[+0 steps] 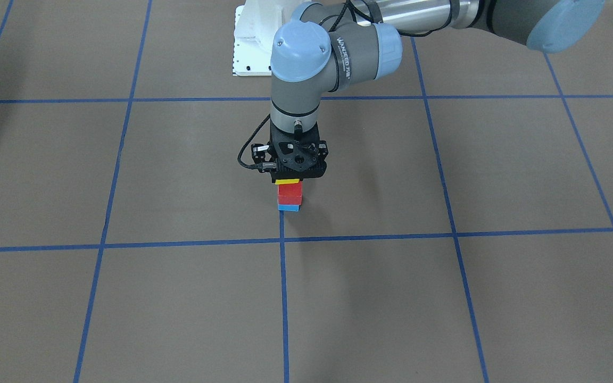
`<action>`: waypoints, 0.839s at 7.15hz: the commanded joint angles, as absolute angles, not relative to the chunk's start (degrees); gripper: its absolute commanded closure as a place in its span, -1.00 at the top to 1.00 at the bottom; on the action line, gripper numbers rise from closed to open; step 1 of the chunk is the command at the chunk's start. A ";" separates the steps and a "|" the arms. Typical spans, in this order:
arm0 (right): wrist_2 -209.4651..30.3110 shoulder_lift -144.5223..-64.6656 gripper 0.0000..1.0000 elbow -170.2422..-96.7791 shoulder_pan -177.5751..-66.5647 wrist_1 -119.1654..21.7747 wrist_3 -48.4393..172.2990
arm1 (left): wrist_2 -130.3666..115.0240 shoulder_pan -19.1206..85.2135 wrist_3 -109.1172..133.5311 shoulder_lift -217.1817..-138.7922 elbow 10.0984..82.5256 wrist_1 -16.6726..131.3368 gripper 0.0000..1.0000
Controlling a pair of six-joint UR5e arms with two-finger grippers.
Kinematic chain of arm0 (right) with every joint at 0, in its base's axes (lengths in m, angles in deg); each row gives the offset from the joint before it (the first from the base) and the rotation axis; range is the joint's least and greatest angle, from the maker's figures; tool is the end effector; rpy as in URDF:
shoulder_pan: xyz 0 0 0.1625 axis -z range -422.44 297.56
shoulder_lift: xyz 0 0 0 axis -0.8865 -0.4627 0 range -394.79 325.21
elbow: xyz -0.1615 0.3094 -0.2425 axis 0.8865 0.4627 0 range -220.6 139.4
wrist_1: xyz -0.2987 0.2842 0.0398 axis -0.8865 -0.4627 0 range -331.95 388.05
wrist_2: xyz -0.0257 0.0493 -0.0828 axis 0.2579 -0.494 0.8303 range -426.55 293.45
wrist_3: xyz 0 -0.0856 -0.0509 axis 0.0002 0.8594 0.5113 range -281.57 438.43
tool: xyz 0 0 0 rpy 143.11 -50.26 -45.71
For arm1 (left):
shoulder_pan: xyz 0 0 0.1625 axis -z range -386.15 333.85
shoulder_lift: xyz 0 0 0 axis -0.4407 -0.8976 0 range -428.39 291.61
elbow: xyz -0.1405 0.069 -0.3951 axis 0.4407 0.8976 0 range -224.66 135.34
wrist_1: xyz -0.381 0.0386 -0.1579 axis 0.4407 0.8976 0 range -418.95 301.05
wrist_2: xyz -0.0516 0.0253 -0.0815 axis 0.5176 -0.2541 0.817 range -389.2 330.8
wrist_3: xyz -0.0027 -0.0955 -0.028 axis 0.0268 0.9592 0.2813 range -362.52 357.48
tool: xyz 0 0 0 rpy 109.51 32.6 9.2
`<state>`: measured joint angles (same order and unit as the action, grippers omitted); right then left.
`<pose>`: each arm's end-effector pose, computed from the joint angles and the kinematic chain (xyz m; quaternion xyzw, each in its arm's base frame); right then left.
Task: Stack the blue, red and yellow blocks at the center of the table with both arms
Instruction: 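Lower the yellow cube onto the red cube and open the left gripper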
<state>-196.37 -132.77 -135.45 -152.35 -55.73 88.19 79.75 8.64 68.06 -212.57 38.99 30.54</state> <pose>0.0689 -0.4364 0.6759 0.0539 -0.3370 -0.0898 0.9357 0.5541 -0.5079 0.1111 0.0461 0.4210 -0.0554 0.9042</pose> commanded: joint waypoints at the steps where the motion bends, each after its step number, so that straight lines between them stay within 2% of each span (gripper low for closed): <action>1: -196.37 -132.87 1.00 -135.44 -152.35 -55.71 88.27 | 79.08 8.83 66.82 -212.80 37.70 30.79 -0.78; 3: -196.37 -132.87 1.00 -135.44 -152.35 -55.71 88.19 | 79.08 8.83 66.82 -212.80 37.43 31.05 -0.78; 6: -196.37 -132.87 1.00 -135.52 -152.35 -55.71 88.19 | 78.99 8.92 66.82 -212.88 37.43 31.05 -0.57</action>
<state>-196.37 -132.87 -135.45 -152.35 -55.71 88.19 79.00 8.86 66.82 -212.87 37.44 31.05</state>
